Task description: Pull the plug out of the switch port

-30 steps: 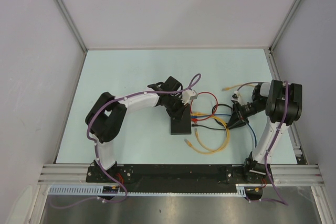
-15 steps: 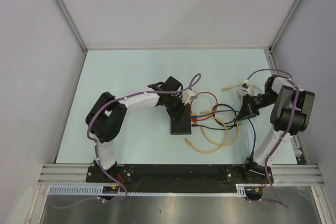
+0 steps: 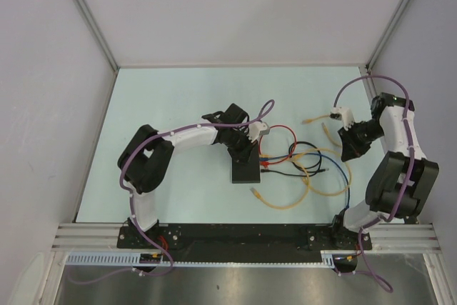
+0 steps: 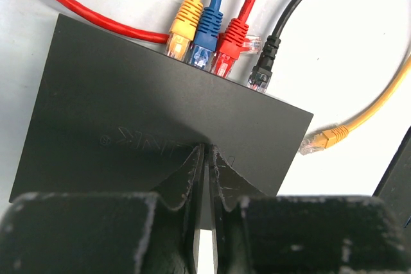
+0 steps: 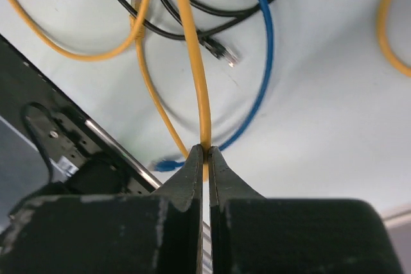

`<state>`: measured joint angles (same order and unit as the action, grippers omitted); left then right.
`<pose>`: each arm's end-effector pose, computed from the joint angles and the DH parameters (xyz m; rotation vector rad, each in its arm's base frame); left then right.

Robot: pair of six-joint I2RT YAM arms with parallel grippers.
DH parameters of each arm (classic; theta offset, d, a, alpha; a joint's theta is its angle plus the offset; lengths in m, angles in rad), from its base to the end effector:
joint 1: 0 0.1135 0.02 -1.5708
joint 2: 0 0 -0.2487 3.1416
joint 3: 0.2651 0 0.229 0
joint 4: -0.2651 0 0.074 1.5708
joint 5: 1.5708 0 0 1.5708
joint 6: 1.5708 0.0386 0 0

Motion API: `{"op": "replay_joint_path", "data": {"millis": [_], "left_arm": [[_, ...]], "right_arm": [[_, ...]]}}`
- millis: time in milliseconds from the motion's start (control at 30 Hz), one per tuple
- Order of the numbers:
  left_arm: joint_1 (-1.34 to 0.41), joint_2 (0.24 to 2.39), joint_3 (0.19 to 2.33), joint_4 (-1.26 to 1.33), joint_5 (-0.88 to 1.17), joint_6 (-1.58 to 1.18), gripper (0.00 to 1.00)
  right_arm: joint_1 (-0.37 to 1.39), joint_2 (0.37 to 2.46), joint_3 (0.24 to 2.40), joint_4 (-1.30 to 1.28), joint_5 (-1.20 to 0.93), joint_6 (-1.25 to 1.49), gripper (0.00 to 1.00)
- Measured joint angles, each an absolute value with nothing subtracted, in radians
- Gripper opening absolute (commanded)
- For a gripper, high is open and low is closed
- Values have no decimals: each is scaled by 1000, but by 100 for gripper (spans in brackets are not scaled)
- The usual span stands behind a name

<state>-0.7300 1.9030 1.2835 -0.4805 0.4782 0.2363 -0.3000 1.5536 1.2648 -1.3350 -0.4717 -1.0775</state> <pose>0.2601 -0.2566 0.1726 1.3911 2.3125 -0.7947 0.2334 -0.0538 0.2485 -1.0546 2.6223 0.5720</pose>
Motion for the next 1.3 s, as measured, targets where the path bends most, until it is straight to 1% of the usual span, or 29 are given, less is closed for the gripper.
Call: {"op": "replay_joint_path", "data": {"millis": [133,233,467,567,600,633,667,733,767,800,833,900,1000,1067,1100,1167,1233,1300], "left_arm": [[-730,1905,1285,-482,479,236,13],[-730,1905,1285,-482,480,236,13],[-730,1905,1286,-482,481,236,13],[-730,1909,1291,-489,482,236,13],[-730,1909,1293,-490,482,236,13],[-730,1909,1293,-491,482,236,13],[-730,1909,1293,-491,481,236,13],[-730,1909,1293,-492,481,236,14],[-730,1909,1293,-492,481,236,14],[-730,1909,1293,-492,480,236,14],[-730,1909,1293,-492,478,236,14],[-730,1909,1293,-493,476,237,15],[-730,1908,1293,-493,473,237,16],[-731,1906,1293,-495,470,237,17],[-733,1905,1293,-495,466,237,17],[-734,1902,1293,-495,456,237,18],[-737,1897,1293,-496,437,239,19],[-737,1887,1293,-508,410,245,20]], "right_arm": [[-336,1527,1285,-1350,-448,-1150,0],[-385,1549,1353,-1359,-464,-1174,0],[-548,1655,1715,-1352,-653,-1142,0],[-585,1743,1810,-1346,-761,-1074,1],[-591,1781,1830,-1343,-799,-1042,5],[-595,1829,1845,-1339,-836,-1007,13],[-596,1882,1854,-1333,-874,-952,26],[-591,1964,1845,-1324,-900,-878,34],[-585,2011,1833,-1324,-899,-849,56],[-573,2035,1829,-1326,-896,-830,89],[-560,2060,1829,-1332,-891,-805,100],[-526,2077,1832,-1327,-879,-760,100],[-482,2072,1904,-1307,-852,-703,100],[-451,2024,1921,-1200,-797,-659,100],[-436,1973,1897,-1126,-760,-635,100],[-408,1812,1755,-912,-701,-597,100],[-360,1582,1541,-691,-625,-535,100],[-278,1402,1419,-521,-585,-478,100]]}}
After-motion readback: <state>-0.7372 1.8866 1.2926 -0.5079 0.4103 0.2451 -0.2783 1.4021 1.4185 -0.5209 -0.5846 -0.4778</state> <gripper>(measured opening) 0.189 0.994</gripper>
